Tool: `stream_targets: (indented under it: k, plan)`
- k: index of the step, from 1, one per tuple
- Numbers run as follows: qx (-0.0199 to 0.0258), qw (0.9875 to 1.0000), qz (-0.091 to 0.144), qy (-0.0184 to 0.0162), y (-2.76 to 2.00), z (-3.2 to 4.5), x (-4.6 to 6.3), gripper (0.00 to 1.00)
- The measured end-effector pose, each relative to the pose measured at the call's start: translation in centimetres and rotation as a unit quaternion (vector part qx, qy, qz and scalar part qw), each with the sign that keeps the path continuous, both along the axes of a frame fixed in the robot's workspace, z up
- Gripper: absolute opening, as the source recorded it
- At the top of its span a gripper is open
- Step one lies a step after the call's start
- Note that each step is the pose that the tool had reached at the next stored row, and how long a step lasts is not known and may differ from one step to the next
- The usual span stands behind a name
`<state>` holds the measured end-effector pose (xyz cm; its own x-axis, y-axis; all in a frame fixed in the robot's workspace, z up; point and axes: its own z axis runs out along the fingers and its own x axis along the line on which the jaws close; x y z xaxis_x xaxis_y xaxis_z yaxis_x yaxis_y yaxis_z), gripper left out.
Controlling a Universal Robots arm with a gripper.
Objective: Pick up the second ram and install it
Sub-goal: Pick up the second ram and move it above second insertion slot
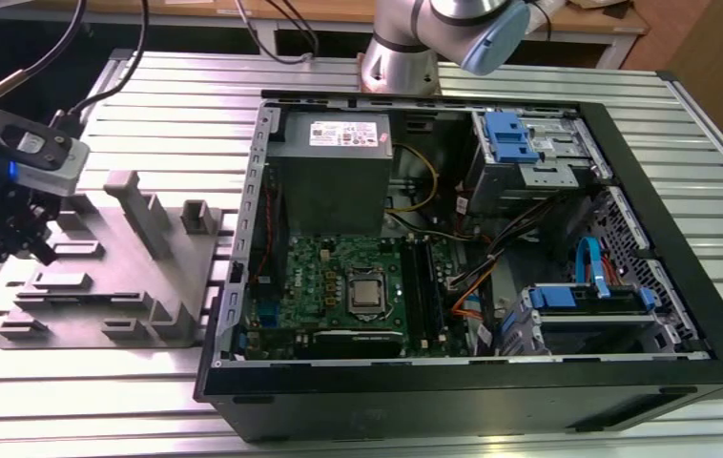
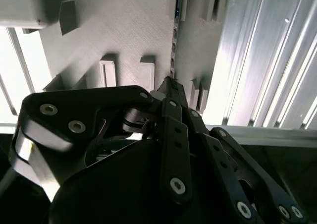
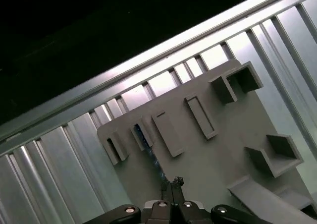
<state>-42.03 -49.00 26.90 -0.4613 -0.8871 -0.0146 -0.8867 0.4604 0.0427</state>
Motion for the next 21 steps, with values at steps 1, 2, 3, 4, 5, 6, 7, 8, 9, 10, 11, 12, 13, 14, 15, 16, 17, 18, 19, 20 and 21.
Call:
stream_targets:
  k: [1,2,3,4,5,6,7,8,9,10,11,12,13,14,15,16,17,18,19,20,21]
  plan:
    - [0.0,1.0,0.009,0.0,0.0,-0.07,0.0,0.07]
    - [0.0,0.9998,0.018,0.0,0.0,-0.14,0.0,0.07]
    - [0.0,0.9996,0.027,0.0,0.0,-0.21,0.0,0.07]
    - [0.0,0.9994,0.036,0.0,0.0,-0.28,0.0,0.07]
    - [0.0,0.999,0.046,0.0,0.0,-0.35,0.0,0.07]
    - [0.0,0.9985,0.055,0.0,0.0,-0.41,0.0,0.07]
    - [0.0,0.998,0.064,0.0,0.0,-0.48,0.0,0.07]
    - [0.0,0.9974,0.073,0.0,0.0,-0.54,0.0,0.07]
    - [0.0,0.9967,0.082,0.0,0.0,-0.6,0.0,0.07]
    - [0.0,0.9959,0.091,0.0,0.0,-0.66,0.0,0.07]
    - [0.0,0.995,0.1,0.0,0.0,-0.72,0.0,0.07]
    - [0.0,0.9941,0.108,0.0001,0.0,-0.78,0.0,0.07]
    - [0.0,0.993,0.118,0.0,0.0,-0.85,0.0,0.07]
    - [0.0,0.9919,0.127,0.0,0.0,-0.91,0.0,0.07]
    - [0.0,0.9907,0.136,0.0,0.0,-1.0,0.0,0.07]
    - [0.0,0.9895,0.145,0.0,0.0,-1.09,0.0,0.07]
    - [0.0,0.9881,0.154,0.0,0.0,-1.18,0.0,0.07]
    - [0.0,0.9867,0.162,0.0,0.0,-1.26,0.0,0.07]
    - [0.0,0.9853,0.171,0.0,0.0,-1.34,0.0,0.07]
    - [0.0,0.984,0.178,0.0,0.0,-1.4,0.0,0.07]
    - [0.0,0.9826,0.186,-0.0001,0.0,-1.47,0.0,0.07]
